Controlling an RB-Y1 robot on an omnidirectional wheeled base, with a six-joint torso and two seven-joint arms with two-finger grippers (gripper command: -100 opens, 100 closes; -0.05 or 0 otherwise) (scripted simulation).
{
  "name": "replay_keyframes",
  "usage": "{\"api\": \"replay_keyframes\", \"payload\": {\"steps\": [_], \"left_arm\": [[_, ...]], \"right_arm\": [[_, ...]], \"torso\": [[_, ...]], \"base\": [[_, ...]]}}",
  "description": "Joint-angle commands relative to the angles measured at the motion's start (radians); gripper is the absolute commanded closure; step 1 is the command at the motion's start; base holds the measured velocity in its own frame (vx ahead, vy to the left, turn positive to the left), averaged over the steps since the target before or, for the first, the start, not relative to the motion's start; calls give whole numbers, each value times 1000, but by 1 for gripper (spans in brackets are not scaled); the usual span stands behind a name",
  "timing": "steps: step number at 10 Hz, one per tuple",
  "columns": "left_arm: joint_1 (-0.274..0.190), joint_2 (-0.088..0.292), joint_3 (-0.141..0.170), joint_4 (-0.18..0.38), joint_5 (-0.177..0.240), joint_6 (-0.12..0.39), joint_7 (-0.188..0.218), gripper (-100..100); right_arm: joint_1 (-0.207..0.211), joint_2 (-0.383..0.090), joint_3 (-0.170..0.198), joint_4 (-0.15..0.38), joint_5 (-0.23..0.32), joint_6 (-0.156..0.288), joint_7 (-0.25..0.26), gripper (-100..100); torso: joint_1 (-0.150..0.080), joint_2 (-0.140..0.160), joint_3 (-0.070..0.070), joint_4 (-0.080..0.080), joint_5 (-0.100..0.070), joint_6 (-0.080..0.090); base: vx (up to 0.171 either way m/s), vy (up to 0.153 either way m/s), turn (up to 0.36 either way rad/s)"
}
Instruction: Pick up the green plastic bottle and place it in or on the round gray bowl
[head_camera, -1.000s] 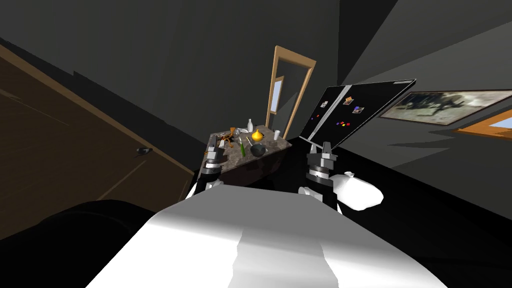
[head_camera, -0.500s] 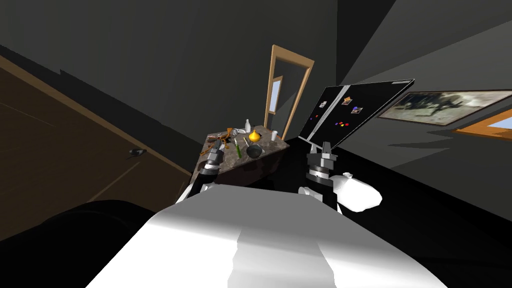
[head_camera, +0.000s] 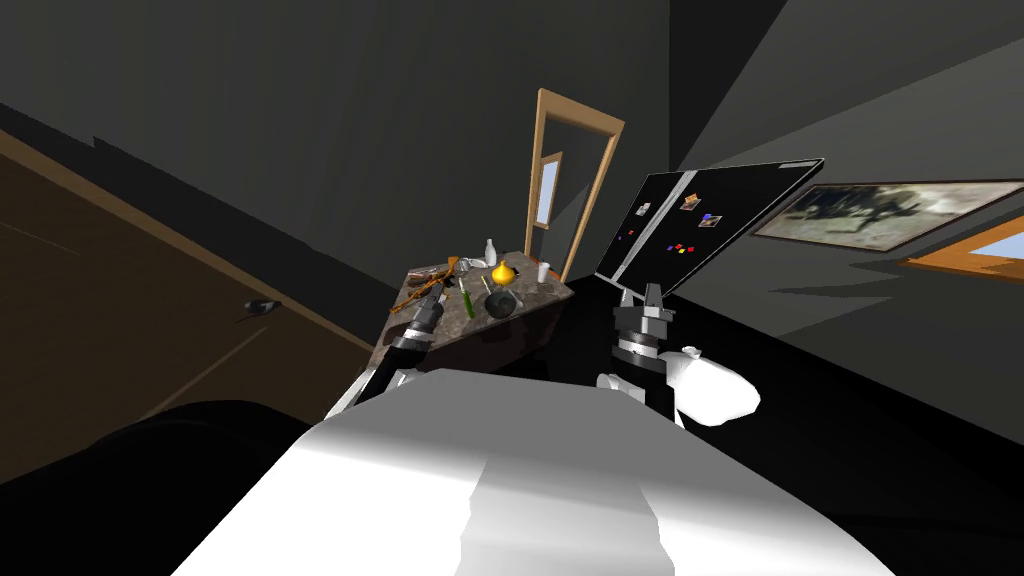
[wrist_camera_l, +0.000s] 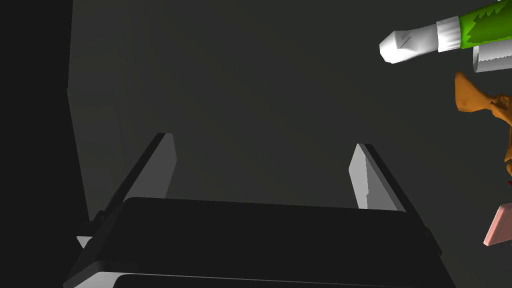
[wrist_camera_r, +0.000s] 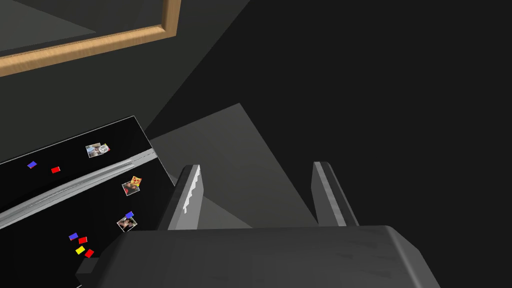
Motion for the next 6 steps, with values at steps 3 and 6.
{"api": "replay_keyframes", "payload": {"steps": [3, 6], "left_arm": [[33, 64, 25, 1, 1, 87, -11, -100], [58, 121, 47, 1, 3, 159, -18, -100]], "right_arm": [[0, 0, 0, 0, 0, 0, 0, 0], [0, 0, 0, 0, 0, 0, 0, 0]], "torso": [[-1, 0, 0, 0, 0, 0], [-1, 0, 0, 0, 0, 0]], "base": [[51, -85, -7], [46, -83, -7]]}}
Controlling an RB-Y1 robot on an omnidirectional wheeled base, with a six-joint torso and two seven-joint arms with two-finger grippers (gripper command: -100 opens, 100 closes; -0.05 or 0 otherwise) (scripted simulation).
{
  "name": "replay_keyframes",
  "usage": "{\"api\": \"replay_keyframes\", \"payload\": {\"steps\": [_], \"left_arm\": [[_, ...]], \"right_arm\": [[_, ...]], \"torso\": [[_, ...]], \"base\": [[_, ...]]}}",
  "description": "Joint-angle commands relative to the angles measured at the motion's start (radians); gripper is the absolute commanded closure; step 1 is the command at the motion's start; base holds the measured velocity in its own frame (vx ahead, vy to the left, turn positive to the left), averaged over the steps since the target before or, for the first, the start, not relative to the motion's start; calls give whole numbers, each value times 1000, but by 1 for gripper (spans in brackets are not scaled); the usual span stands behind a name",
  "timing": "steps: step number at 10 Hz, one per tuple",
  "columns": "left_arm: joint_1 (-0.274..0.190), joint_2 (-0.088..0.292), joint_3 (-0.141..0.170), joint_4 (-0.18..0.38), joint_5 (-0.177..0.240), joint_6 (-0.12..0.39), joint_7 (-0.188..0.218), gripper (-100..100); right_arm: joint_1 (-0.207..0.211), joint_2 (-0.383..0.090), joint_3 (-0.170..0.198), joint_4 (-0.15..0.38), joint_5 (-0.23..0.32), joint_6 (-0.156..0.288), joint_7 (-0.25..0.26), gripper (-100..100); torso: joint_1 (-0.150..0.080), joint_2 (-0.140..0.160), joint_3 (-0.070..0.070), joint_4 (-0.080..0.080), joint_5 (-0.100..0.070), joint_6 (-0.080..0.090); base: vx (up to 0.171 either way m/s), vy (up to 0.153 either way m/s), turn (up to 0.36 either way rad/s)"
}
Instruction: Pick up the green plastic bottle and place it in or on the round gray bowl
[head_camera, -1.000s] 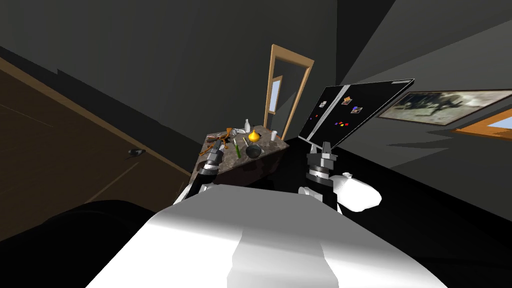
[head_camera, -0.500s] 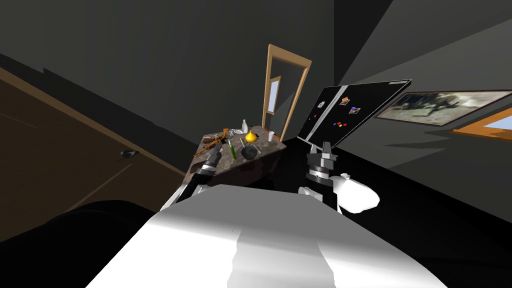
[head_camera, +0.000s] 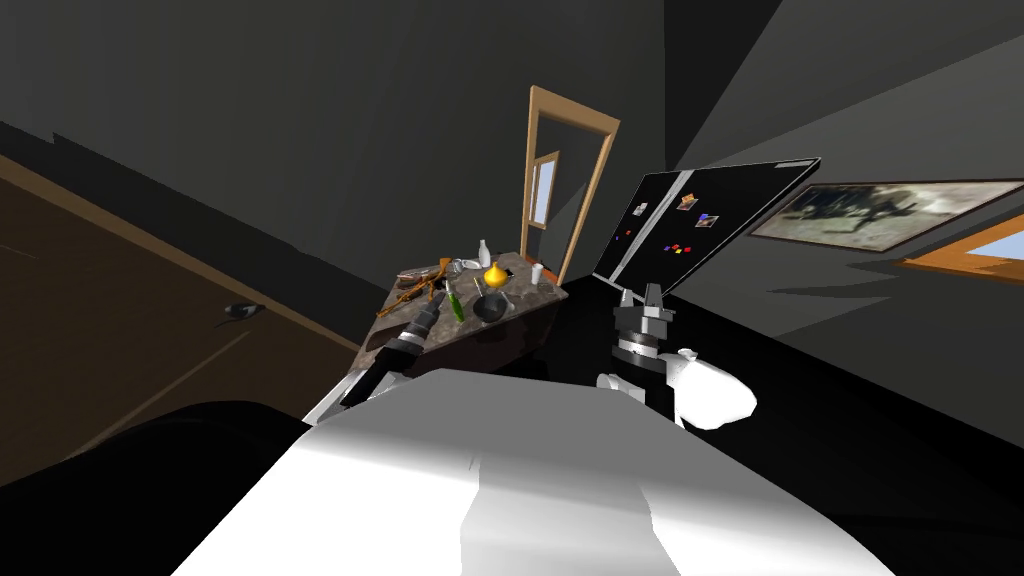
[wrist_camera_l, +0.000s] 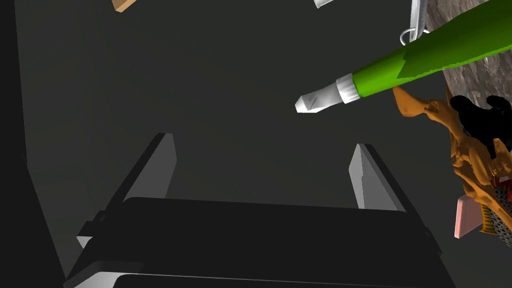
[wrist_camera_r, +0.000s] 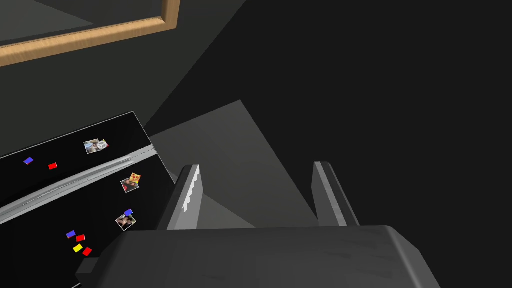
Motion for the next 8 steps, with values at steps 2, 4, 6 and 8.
{"api": "replay_keyframes", "payload": {"steps": [2, 4, 6, 8], "left_arm": [[31, 70, 29, -1, 4, 79, -5, -100], [43, 102, 41, 3, 5, 125, -9, -100], [55, 135, 53, 8, 6, 165, -12, -100], [67, 169, 65, 14, 7, 204, -16, -100]], "right_arm": [[0, 0, 0, 0, 0, 0, 0, 0], [0, 0, 0, 0, 0, 0, 0, 0], [0, 0, 0, 0, 0, 0, 0, 0], [0, 0, 0, 0, 0, 0, 0, 0]], "torso": [[0, 1, 0, 0, 0, 0], [0, 1, 1, 0, 0, 0], [-1, 0, 0, 0, 0, 0], [0, 0, 0, 0, 0, 0]], "base": [[40, -95, -12], [36, -70, -3], [49, -92, -6], [35, -60, -5]]}}
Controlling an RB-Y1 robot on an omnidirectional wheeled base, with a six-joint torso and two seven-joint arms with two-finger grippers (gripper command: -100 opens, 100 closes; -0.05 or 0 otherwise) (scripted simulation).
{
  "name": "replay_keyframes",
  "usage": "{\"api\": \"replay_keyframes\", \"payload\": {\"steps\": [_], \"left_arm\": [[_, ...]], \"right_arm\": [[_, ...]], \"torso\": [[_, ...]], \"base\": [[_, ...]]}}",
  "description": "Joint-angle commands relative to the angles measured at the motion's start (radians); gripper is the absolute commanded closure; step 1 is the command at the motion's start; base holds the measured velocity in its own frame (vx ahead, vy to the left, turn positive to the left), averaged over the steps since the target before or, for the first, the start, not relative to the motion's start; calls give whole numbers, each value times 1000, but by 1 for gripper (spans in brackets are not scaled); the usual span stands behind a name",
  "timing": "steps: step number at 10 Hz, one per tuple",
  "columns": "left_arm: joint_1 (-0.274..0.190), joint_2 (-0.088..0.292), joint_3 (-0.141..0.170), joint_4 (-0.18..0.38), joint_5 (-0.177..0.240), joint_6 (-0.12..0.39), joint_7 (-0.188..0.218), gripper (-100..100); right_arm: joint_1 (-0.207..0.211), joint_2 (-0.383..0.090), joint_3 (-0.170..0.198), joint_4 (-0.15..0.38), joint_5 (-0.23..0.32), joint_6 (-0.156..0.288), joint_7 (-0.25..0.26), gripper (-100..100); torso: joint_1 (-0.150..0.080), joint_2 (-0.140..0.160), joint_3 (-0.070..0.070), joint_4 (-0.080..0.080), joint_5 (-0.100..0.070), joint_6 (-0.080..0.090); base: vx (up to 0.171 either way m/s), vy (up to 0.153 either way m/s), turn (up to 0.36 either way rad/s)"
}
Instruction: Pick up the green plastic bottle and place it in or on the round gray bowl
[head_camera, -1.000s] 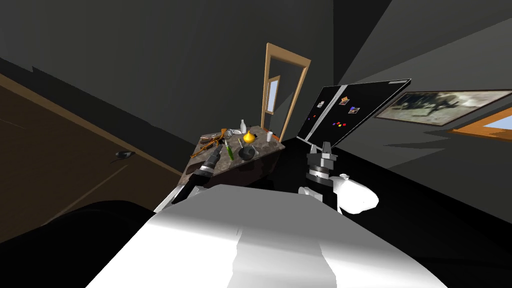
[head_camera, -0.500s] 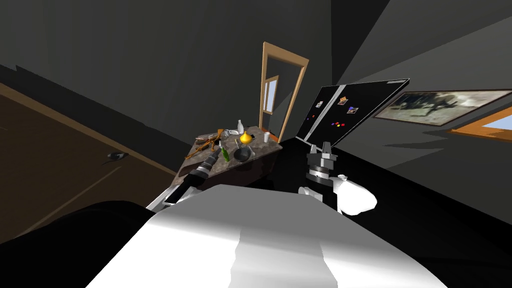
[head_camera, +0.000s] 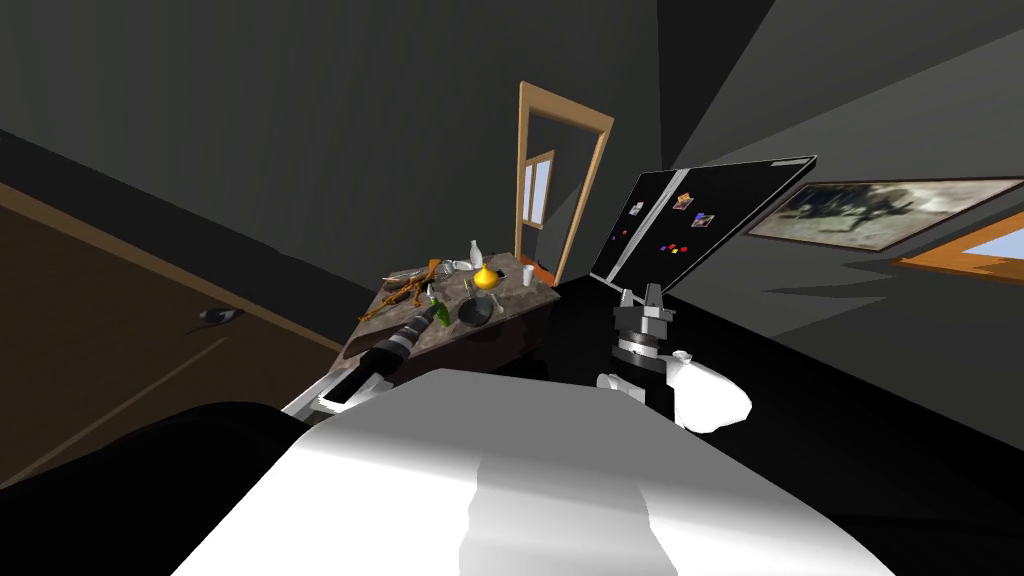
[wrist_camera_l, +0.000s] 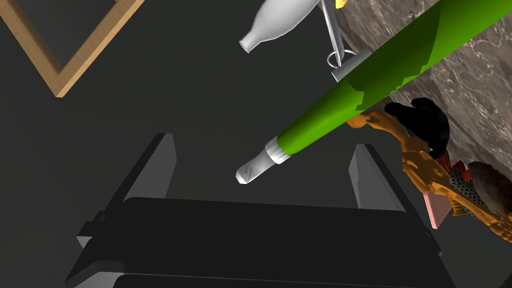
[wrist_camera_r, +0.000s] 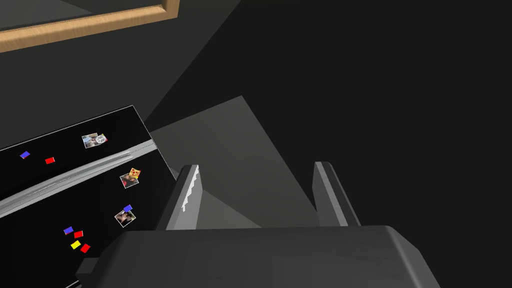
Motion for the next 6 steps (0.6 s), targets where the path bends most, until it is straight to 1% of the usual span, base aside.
{"api": "replay_keyframes", "payload": {"steps": [1, 2, 3, 4, 5, 6], "left_arm": [[14, 42, 17, 8, 3, 48, -1, -100], [25, 70, 29, 16, 4, 77, -4, -100], [25, 77, 29, 16, 4, 88, -4, -100], [37, 111, 41, 24, 5, 128, -7, -100], [48, 146, 53, 33, 6, 152, -10, -100], [48, 146, 53, 33, 6, 167, -10, -100]], "right_arm": [[0, 0, 0, 0, 0, 0, 0, 0], [0, 0, 0, 0, 0, 0, 0, 0], [0, 0, 0, 0, 0, 0, 0, 0], [0, 0, 0, 0, 0, 0, 0, 0], [0, 0, 0, 0, 0, 0, 0, 0], [0, 0, 0, 0, 0, 0, 0, 0]], "torso": [[0, 0, 0, 0, 0, 0], [0, 0, 0, 0, 0, 0], [-2, -2, -1, 0, 0, 0], [-2, -1, -1, 0, 0, 0], [-2, -1, 0, 0, 0, 0], [-3, -1, -1, 0, 0, 0]], "base": [[34, -60, -13], [65, -94, -12], [52, -88, 1], [37, -81, -8], [52, -106, -15], [46, -79, 2]]}}
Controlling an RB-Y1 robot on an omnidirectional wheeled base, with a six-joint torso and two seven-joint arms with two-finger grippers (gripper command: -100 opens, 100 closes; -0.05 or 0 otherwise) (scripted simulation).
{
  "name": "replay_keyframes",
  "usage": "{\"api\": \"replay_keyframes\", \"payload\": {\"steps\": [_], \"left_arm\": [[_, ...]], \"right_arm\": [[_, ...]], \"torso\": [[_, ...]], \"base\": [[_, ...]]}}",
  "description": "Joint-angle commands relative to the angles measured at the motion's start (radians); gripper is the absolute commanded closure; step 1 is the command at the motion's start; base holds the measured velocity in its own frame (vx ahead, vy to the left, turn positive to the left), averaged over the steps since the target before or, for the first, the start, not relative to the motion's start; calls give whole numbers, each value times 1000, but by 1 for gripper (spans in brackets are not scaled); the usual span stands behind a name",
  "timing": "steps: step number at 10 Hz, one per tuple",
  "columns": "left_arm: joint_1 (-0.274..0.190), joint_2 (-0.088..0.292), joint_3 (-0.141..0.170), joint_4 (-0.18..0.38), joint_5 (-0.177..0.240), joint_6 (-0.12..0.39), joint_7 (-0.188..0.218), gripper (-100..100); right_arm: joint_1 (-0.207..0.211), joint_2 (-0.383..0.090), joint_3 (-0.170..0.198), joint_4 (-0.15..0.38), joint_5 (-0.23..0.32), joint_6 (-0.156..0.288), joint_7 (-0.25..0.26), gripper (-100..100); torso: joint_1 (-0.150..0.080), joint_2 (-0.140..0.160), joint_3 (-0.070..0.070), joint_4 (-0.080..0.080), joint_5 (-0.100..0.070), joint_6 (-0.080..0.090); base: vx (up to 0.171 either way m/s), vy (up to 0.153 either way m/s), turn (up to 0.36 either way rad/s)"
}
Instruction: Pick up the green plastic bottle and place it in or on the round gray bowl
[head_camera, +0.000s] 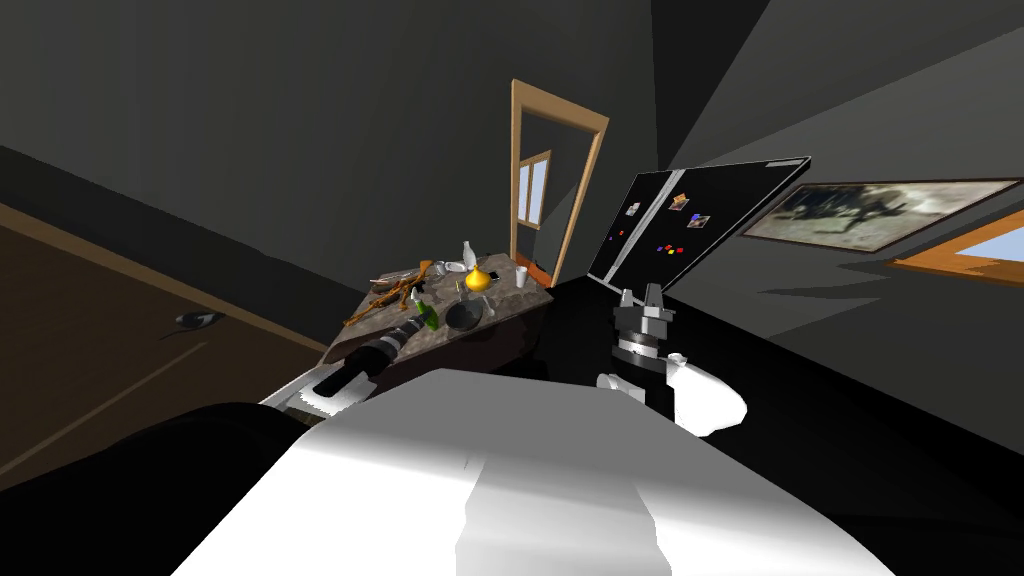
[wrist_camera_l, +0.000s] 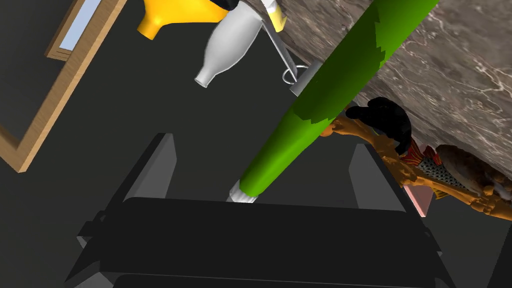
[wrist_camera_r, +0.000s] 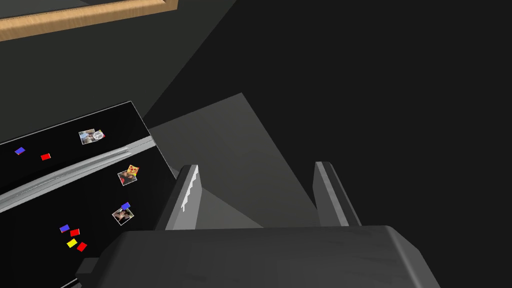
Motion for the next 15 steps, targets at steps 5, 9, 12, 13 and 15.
{"api": "replay_keyframes", "payload": {"steps": [5, 9, 12, 13, 15], "left_arm": [[47, 131, 45, 35, 0, 151, -16, -100], [75, 229, 75, 58, 2, 253, -23, -100], [90, 279, 91, 69, 3, 312, -28, -100], [97, 300, 98, 73, 3, 335, -30, -100], [108, 333, 109, 79, 4, 371, -33, -100]], "right_arm": [[0, 0, 0, 0, 0, 0, 0, 0], [0, 0, 0, 0, 0, 0, 0, 0], [0, 0, 0, 0, 0, 0, 0, 0], [0, 0, 0, 0, 0, 0, 0, 0], [0, 0, 0, 0, 0, 0, 0, 0]], "torso": [[1, 1, 0, 0, 0, 0], [0, 0, 0, 0, 0, 0], [1, 1, 1, 0, 0, 0], [2, 1, 1, 0, 0, 0], [1, 1, 0, 0, 0, 0]], "base": [[47, -75, -8], [44, -81, -7], [33, -62, -5], [38, -62, -8], [45, -68, -4]]}}
